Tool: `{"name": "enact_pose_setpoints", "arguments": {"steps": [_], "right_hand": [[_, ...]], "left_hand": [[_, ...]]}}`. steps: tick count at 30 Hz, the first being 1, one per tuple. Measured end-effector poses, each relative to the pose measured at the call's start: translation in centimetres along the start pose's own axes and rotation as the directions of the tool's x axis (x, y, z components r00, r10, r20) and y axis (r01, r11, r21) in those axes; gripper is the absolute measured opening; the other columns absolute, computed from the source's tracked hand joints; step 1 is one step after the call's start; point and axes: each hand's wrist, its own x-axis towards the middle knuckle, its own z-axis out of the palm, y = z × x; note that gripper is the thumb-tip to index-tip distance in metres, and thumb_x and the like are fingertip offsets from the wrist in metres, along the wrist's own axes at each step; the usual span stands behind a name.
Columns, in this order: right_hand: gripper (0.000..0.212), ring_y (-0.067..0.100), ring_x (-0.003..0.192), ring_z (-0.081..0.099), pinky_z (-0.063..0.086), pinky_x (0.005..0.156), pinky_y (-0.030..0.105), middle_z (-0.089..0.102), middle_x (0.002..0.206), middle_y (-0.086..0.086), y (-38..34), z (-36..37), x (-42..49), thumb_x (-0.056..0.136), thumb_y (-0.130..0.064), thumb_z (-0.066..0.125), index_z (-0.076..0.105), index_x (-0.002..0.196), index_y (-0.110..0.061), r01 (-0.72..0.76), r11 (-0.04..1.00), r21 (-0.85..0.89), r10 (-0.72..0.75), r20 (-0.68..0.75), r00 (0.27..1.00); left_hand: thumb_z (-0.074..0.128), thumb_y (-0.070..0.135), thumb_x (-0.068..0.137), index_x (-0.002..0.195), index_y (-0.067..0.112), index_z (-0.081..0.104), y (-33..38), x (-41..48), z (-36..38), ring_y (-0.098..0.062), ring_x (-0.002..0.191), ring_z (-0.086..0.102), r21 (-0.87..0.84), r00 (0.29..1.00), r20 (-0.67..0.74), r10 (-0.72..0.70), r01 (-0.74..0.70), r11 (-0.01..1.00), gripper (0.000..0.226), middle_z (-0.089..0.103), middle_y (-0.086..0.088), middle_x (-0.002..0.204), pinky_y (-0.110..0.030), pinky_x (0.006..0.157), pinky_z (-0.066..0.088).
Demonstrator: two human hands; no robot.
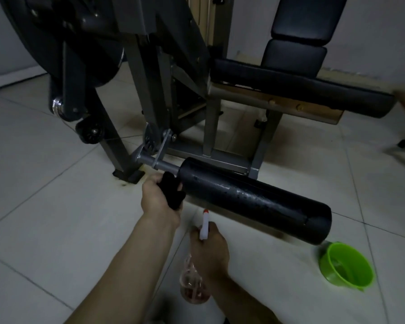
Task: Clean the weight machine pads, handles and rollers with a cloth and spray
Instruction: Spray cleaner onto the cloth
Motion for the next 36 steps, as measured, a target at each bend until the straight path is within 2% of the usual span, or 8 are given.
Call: {"name": "enact_pose_setpoints", "arguments": {"steps": [3,10,16,22,24,26,30,36], "right_hand": [[0.018,0.005,0.079,0.061,0.049,0.070,0.021,0.066,0.091,-0.010,1.6,-1.4,-0.2,0.099,-0.040,0.060,0.061,0.109,-0.026,-0.011,0.997,0.078,0.013,-0.033,0.999],[0.016,0.015,0.068,0.064,0.057,0.065,0.042,0.067,0.077,-0.005,5.8,-5.2,-0.1,0.100,-0.042,0.056,0.059,0.092,-0.029,-0.164,0.963,0.213,0.204,-0.181,0.962],[0.020,0.019,0.073,0.066,0.058,0.071,0.042,0.068,0.076,-0.004,9.3,-9.3,-0.1,0.098,-0.038,0.060,0.059,0.082,-0.026,-0.279,0.882,0.380,0.391,-0.257,0.884],[0.017,0.015,0.077,0.062,0.048,0.075,0.038,0.067,0.081,-0.004,12.6,-14.5,-1.8,0.096,-0.035,0.060,0.057,0.082,-0.026,-0.324,0.848,0.421,0.487,-0.375,0.789],[0.007,0.020,0.079,0.067,0.054,0.079,0.042,0.069,0.080,-0.002,13.6,-15.8,-2.3,0.095,-0.034,0.059,0.062,0.089,-0.036,-0.318,0.840,0.439,0.499,-0.397,0.770],[0.023,0.022,0.079,0.069,0.057,0.080,0.044,0.070,0.077,-0.001,14.2,-17.3,-2.4,0.094,-0.035,0.061,0.063,0.088,-0.057,-0.288,0.841,0.458,0.494,-0.433,0.754],[0.017,0.020,0.085,0.060,0.046,0.081,0.035,0.065,0.086,-0.008,15.1,-20.6,-1.2,0.095,-0.039,0.066,0.064,0.109,-0.029,-0.224,0.841,0.493,0.481,-0.491,0.726],[0.030,0.025,0.077,0.057,0.046,0.071,0.040,0.059,0.089,0.005,20.4,-22.2,-1.1,0.079,-0.034,0.065,0.047,0.097,-0.018,-0.252,0.918,0.307,0.394,-0.623,0.676]], "left_hand": [[0.050,0.027,0.093,0.104,0.017,0.064,-1.2,0.8,-0.1,-0.016,0.071,0.062,0.068,0.998,-0.016,-0.056,0.057,0.996,0.020,0.067,-0.004,0.093,-0.024,0.057,0.044],[0.056,0.026,0.094,0.111,0.014,0.065,-6.5,2.1,2.0,-0.019,0.076,0.065,0.293,0.984,0.018,-0.177,0.164,0.942,0.023,0.068,-0.006,0.099,-0.022,0.047,0.047],[0.060,0.023,0.093,0.102,0.010,0.063,-12.1,1.5,4.5,-0.021,0.073,0.065,0.469,0.967,0.029,-0.255,0.212,0.858,0.015,0.068,-0.010,0.093,-0.029,0.055,0.051],[0.064,0.025,0.090,0.111,0.008,0.064,-16.9,0.8,6.7,-0.023,0.078,0.070,0.603,0.935,0.102,-0.341,0.215,0.769,0.027,0.071,-0.012,0.099,-0.028,0.053,0.052],[0.064,0.025,0.092,0.107,0.008,0.064,-18.1,0.4,7.2,-0.024,0.076,0.068,0.654,0.925,0.113,-0.362,0.205,0.728,0.023,0.071,-0.013,0.095,-0.030,0.056,0.051],[0.061,0.025,0.095,0.103,0.007,0.063,-19.4,-0.4,7.6,-0.022,0.069,0.064,0.697,0.901,0.123,-0.417,0.221,0.682,0.019,0.070,-0.013,0.088,-0.030,0.057,0.050],[0.058,0.025,0.095,0.103,0.006,0.062,-21.9,-1.0,8.3,-0.019,0.060,0.059,0.745,0.845,0.110,-0.524,0.279,0.606,0.021,0.067,-0.011,0.079,-0.028,0.053,0.047],[0.060,0.025,0.095,0.090,0.009,0.062,-25.4,-0.7,9.1,-0.017,0.060,0.060,0.831,0.827,0.134,-0.545,0.206,0.516,0.017,0.068,-0.006,0.058,-0.024,0.051,0.044]]}}
